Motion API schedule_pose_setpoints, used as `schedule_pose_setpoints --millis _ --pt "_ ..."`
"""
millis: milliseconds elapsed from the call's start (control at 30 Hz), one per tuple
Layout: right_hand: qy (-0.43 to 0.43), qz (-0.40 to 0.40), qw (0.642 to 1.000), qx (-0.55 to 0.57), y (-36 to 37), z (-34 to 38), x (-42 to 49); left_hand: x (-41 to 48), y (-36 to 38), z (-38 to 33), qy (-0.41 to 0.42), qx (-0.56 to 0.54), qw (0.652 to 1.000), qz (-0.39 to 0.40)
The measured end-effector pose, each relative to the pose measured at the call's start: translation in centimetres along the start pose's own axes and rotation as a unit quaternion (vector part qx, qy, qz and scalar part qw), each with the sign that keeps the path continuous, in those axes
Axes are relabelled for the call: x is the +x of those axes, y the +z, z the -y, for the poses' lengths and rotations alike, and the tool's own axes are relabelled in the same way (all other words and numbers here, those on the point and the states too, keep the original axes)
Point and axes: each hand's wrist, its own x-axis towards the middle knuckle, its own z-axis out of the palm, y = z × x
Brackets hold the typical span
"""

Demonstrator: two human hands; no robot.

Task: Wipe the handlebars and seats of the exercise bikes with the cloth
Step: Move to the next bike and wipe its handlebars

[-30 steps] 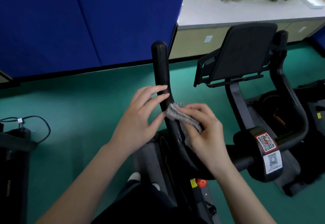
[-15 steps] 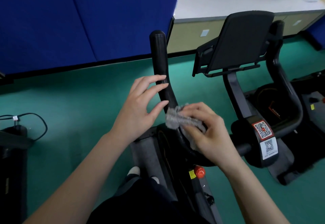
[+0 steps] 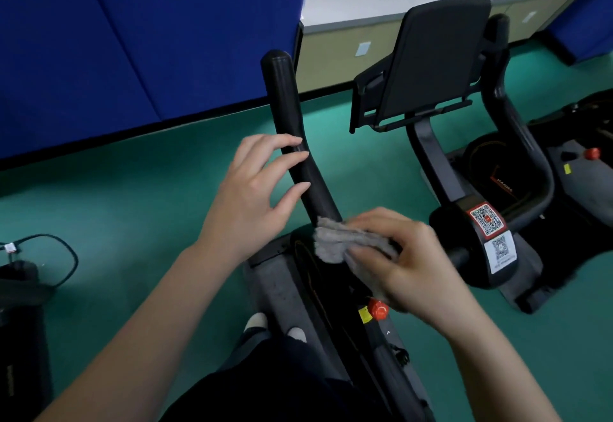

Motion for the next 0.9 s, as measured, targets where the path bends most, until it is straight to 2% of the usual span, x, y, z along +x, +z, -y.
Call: schedule_pose_setpoints --millis 133,200,300,433,567,600,700,900 --pt "0.103 -0.133 0.985 0.046 -0.8 -1.5 1.7 -0.1 0.2 0.2 0.047 -0.001 0.999 0.025" --pt "0.121 -0.160 0.978 0.054 0.1 -1.7 3.8 -0.3 0.4 0.2 0.059 -0.001 0.997 0.045" --pt "0.143 -0.125 0.979 0.080 2.0 -1.3 6.2 -0.4 0.4 0.2 0.057 -0.010 0.997 0.060" --pt "0.162 -0.067 0.984 0.018 2.3 -1.6 5.5 -0.5 0.1 0.3 0.055 -0.017 0.996 0.068" --pt "0.178 0.047 0.981 -0.057 -0.6 -2.2 3.0 -0.5 0.0 -0.2 0.044 -0.023 0.996 0.074" --pt "0.174 0.042 0.982 -0.061 -1.1 -2.1 2.6 -0.5 -0.1 -0.3 0.041 -0.021 0.996 0.076" --pt "0.142 -0.057 0.985 -0.077 -0.8 -1.5 1.7 -0.5 -0.2 -0.5 0.041 -0.006 0.997 0.071" --pt "0.136 -0.068 0.977 -0.146 0.3 -1.1 -1.6 0.0 -0.4 -0.4 0.074 0.030 0.994 0.072"
